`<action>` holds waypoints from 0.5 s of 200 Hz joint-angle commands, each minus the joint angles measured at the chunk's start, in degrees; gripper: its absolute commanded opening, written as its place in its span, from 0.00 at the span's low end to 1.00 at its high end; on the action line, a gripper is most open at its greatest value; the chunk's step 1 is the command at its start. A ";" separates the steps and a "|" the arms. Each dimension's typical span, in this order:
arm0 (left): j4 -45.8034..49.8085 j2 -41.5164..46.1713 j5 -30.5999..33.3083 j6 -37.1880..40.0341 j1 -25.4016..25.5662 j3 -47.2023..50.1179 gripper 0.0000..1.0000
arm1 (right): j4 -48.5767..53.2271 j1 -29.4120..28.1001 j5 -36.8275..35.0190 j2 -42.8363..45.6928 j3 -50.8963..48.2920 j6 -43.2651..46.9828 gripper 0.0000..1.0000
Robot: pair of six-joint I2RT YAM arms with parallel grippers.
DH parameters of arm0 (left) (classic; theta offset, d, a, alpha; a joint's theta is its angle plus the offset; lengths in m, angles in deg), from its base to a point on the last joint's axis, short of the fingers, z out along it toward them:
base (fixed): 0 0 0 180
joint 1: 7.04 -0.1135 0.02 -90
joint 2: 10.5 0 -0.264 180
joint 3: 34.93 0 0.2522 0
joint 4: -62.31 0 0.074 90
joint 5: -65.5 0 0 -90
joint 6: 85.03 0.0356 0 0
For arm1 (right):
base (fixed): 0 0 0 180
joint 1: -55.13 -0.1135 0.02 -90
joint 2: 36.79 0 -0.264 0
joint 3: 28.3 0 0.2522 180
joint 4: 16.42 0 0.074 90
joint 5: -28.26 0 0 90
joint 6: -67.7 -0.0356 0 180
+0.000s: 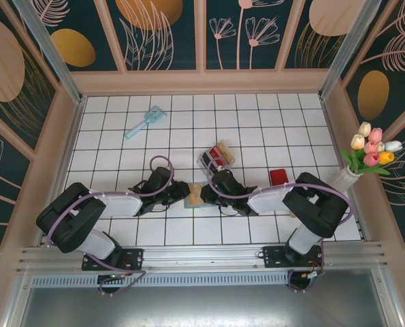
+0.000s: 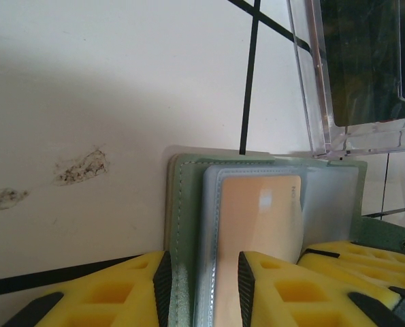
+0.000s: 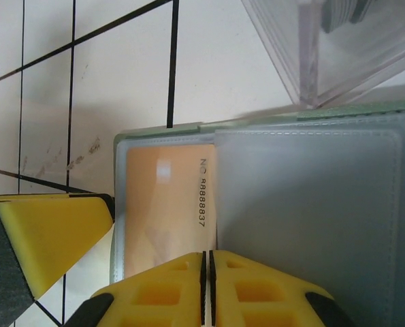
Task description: Put the credit cards into the card holder
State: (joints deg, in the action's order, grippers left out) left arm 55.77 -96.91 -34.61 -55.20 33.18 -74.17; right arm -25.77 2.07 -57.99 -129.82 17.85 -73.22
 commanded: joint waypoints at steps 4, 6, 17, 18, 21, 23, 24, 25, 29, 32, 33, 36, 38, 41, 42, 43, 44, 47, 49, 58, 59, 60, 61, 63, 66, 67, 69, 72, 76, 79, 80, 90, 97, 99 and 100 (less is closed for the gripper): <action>1.88 -4.03 -1.58 0.82 0.94 -0.01 0.35 | -1.42 -0.31 4.49 -1.23 3.61 2.21 0.14; 1.91 -4.03 -1.58 0.79 0.91 -0.01 0.35 | -1.17 -0.30 4.35 -1.17 3.77 2.35 0.14; 1.95 -4.03 -1.34 0.83 0.95 -0.10 0.35 | 0.41 -0.38 3.38 -0.57 4.41 2.93 0.15; 1.94 -4.03 -1.33 0.83 0.97 -0.10 0.35 | 0.73 -0.38 3.24 -0.48 4.47 2.93 0.16; 1.99 -4.05 -1.24 0.84 0.97 -0.10 0.35 | 1.75 -0.39 2.43 -0.27 4.66 2.99 0.16; 2.01 -4.10 -1.17 0.81 0.99 -0.10 0.35 | 2.46 -0.38 1.88 -0.12 4.76 2.94 0.16; 2.05 -4.11 -1.15 0.82 0.99 -0.10 0.35 | 2.77 -0.38 1.48 -0.04 4.82 2.94 0.16; 2.08 -4.11 -1.10 0.83 0.95 -0.10 0.35 | 3.27 -0.38 1.11 0.14 4.90 2.89 0.16; 2.16 -4.19 -0.99 0.82 0.99 -0.16 0.35 | 5.04 -0.38 -0.39 0.47 5.03 2.58 0.17; 2.23 -4.27 -0.97 0.83 0.99 -0.23 0.35 | 6.36 -0.38 -1.42 0.93 5.22 2.41 0.18; 2.25 -4.32 -0.97 0.83 0.99 -0.21 0.35 | 6.92 -0.38 -1.88 0.97 5.27 2.41 0.18; 2.27 -4.37 -0.82 0.83 0.98 -0.26 0.35 | 8.08 -0.35 -2.87 1.28 5.38 2.44 0.18; 2.30 -4.49 -0.80 0.79 0.97 -0.21 0.35 | 8.90 -0.31 -3.62 1.50 5.36 2.48 0.18; 2.35 -4.55 -0.71 0.82 0.97 -0.20 0.35 | 9.95 -0.29 -4.24 1.72 5.41 2.68 0.19; 2.31 -4.60 -0.62 0.83 0.94 -0.20 0.35 | 10.25 -0.29 -4.30 1.76 5.41 2.76 0.19; 2.29 -4.62 -0.62 0.83 0.96 -0.19 0.35 | 10.57 -0.29 -4.46 1.83 5.41 2.80 0.19; 2.33 -4.68 -0.62 0.83 0.98 -0.24 0.35 | 10.87 -0.34 -5.07 1.90 5.41 2.82 0.19; 2.31 -4.72 -0.55 0.83 0.97 -0.21 0.34 | 11.98 -0.32 -6.11 2.11 5.41 2.80 0.19; 2.28 -4.80 -0.53 0.75 0.97 -0.13 0.34 | 12.73 -0.30 -6.67 2.30 5.41 2.79 0.20; 2.19 -5.04 -0.27 0.58 0.99 0.11 0.34 | 14.71 -0.09 -7.95 2.86 5.13 2.82 0.21; 2.24 -5.02 -0.22 0.58 0.99 0.14 0.34 | 14.83 -0.06 -7.96 2.86 5.05 2.87 0.21; 2.26 -5.05 -0.15 0.57 0.99 0.15 0.34 | 14.93 -0.04 -7.96 2.95 4.97 2.90 0.21; 2.22 -5.07 -0.16 0.57 0.99 0.16 0.34 | 14.98 0.01 -7.92 2.99 4.88 3.05 0.21; 2.29 -5.14 -0.11 0.53 0.93 0.20 0.34 | 15.02 0.05 -7.93 3.13 4.71 3.15 0.21; 2.34 -5.23 -0.01 0.59 0.98 0.22 0.34 | 15.10 0.06 -7.90 3.31 4.47 3.22 0.22; 2.40 -5.25 0.04 0.58 0.99 0.24 0.34 | 15.20 0.06 -7.89 3.39 4.41 3.21 0.22; 2.48 -5.32 0.08 0.64 0.95 0.25 0.33 | 15.33 0.06 -7.99 3.45 4.31 3.17 0.22; 2.56 -5.46 0.13 0.69 0.93 0.24 0.33 | 15.58 0.14 -8.22 3.62 4.02 2.95 0.22; 2.68 -5.64 0.25 0.71 0.95 0.25 0.33 | 16.05 0.15 -8.52 3.77 3.78 2.65 0.22; 2.83 -5.76 0.31 0.82 0.94 0.25 0.33 | 16.37 0.15 -8.72 3.89 3.60 2.42 0.22; 2.86 -5.77 0.33 0.83 0.97 0.25 0.33 | 16.40 0.15 -8.78 3.95 3.54 2.41 0.22; 3.28 -6.16 0.73 0.86 0.93 0.25 0.33 | 16.71 0.15 -9.21 4.52 2.98 2.25 0.22; 3.36 -6.31 0.94 0.88 0.97 0.40 0.32 | 17.53 0.15 -9.89 4.70 2.86 2.09 0.22; 3.27 -6.38 0.96 0.91 0.99 0.40 0.32 | 17.83 0.15 -10.12 4.70 2.86 2.06 0.22; 3.30 -6.39 0.97 0.87 0.95 0.41 0.32 | 17.92 0.19 -10.23 4.75 2.86 2.05 0.22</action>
State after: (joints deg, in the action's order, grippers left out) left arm 56.36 -97.52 -34.48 -55.20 33.18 -74.61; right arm -12.77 2.05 -64.14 -127.00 21.67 -71.43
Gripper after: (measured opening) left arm 0.329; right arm 0.221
